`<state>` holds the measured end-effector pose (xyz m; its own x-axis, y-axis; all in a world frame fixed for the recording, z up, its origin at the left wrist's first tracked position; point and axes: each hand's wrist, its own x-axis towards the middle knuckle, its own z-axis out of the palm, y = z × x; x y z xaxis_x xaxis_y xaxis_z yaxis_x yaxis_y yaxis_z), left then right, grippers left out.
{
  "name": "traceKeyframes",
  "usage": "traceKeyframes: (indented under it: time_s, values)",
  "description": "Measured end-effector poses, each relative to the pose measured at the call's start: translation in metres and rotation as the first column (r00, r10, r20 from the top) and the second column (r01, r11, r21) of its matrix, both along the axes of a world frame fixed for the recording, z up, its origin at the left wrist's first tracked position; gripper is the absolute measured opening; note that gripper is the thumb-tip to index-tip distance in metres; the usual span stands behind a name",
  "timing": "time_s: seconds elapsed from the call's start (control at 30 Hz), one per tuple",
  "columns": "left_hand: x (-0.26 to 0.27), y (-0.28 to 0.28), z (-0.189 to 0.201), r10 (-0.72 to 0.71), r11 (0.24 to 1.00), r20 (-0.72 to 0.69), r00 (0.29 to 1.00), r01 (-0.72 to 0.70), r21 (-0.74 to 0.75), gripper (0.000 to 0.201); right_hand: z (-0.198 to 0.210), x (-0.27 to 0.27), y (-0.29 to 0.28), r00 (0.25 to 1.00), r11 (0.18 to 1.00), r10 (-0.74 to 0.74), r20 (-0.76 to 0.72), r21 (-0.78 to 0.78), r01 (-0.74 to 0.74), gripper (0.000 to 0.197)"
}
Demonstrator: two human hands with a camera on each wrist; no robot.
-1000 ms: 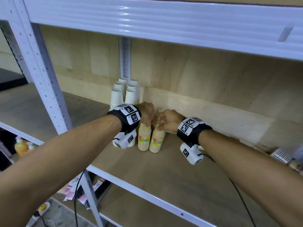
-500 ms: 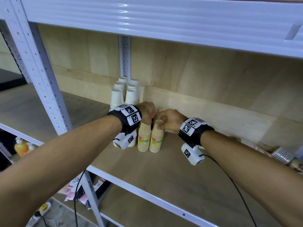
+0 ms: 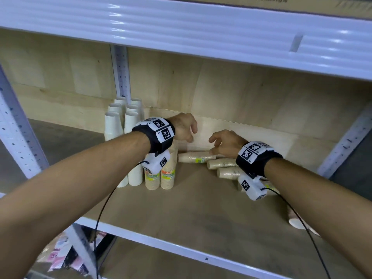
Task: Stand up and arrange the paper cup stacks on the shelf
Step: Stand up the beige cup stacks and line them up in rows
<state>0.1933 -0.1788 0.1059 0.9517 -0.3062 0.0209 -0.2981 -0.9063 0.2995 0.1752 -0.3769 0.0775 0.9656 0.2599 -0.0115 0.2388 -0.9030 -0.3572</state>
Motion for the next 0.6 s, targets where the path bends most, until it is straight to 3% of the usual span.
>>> traceKeyframes:
  time_s: [0.33, 0.6]
  values:
    - [0.015, -0.082, -0.025, -0.181, 0.981, -0.03, 0.983, 0.179, -0.069, 0.042, -0.021, -0.014, -0.098, 0.973, 0.973, -0.225, -0.046, -0.06, 0.222, 0.036]
    - [0.03, -0.125, -0.07, -0.258, 0.965, -0.116, 0.959, 0.249, -0.085, 0.052, -0.052, -0.025, -0.143, 0.958, 0.944, -0.274, -0.082, -0.215, 0.251, 0.045]
